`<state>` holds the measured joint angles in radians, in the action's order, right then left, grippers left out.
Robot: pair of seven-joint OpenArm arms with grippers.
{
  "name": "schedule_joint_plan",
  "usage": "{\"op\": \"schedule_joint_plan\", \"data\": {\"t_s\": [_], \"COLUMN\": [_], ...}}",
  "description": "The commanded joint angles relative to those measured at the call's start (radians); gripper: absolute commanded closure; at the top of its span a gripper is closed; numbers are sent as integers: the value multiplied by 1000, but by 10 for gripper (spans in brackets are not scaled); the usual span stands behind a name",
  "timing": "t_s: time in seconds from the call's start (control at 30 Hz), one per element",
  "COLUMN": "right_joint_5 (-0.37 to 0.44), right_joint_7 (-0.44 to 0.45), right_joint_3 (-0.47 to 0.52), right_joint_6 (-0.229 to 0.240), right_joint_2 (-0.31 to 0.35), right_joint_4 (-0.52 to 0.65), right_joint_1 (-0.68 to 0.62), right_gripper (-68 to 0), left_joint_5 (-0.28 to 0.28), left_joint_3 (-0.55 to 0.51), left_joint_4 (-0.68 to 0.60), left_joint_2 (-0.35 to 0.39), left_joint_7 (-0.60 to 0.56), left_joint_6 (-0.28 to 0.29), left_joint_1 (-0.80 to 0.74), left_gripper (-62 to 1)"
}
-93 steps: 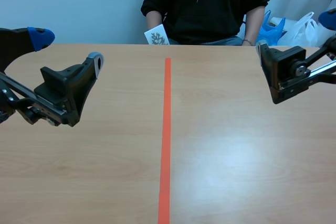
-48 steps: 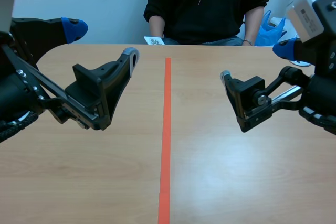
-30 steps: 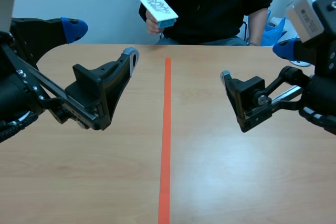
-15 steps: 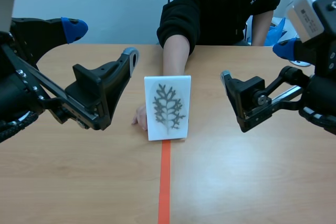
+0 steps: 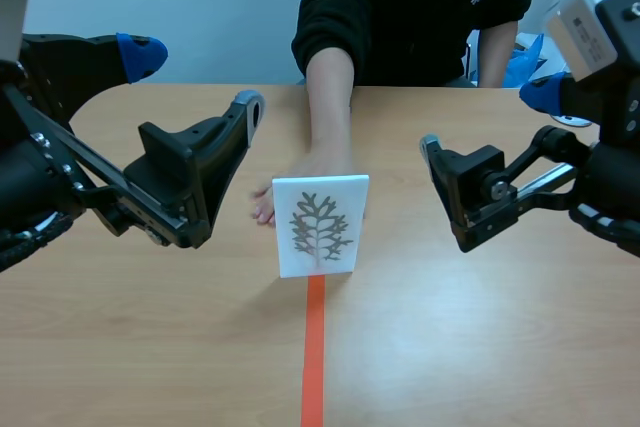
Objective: Sort the leaf by its shape. The table is split by an orange tape line. A compound leaf with several leaflets goes to the left side, a simple leaf with one blade goes to the right side. Return to the home posture when a red brick is placed on the table.
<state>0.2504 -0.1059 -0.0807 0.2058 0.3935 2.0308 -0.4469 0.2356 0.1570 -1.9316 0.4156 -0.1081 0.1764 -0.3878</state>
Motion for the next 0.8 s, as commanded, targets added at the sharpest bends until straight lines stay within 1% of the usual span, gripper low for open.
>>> {"op": "schedule_joint_plan", "data": {"t_s": [0.0,0.17,0.27,0.37,0.47,0.53,0.6,0.77], "right_joint_5": [3,-2,-45,-63,-78,-94,-94,-85], "right_joint_7": [23,30,13,-18,-20,-15,-6,53], "right_joint_3": [3,3,3,3,3,3,3,3], "right_joint_6": [-13,-10,-5,2,5,8,41,189], "right_joint_2": [11,12,14,17,22,31,50,101], "right_joint_4": [3,3,3,-4,-43,-92,-166,-358], "right_joint_1": [3,-14,-19,-19,-16,-6,17,122], "right_gripper": [-578,-578,-578,-578,-578,-578,-578,-578], "left_joint_5": [6,6,6,6,6,6,6,6], "left_joint_3": [-2,-2,-2,-2,-2,-2,-2,-2], "left_joint_4": [-12,-12,-12,-12,-12,-12,-12,-12], "left_joint_2": [-5,-5,-5,-5,-5,-5,-4,-4], "left_joint_7": [-14,-14,-14,-14,-14,-14,-14,-14], "left_joint_6": [-6,-6,-6,-6,-6,-6,-6,-6], "left_joint_1": [0,0,0,0,0,0,0,0], "left_gripper": [-546,-546,-546,-546,-546,-546,-546,-546]}}
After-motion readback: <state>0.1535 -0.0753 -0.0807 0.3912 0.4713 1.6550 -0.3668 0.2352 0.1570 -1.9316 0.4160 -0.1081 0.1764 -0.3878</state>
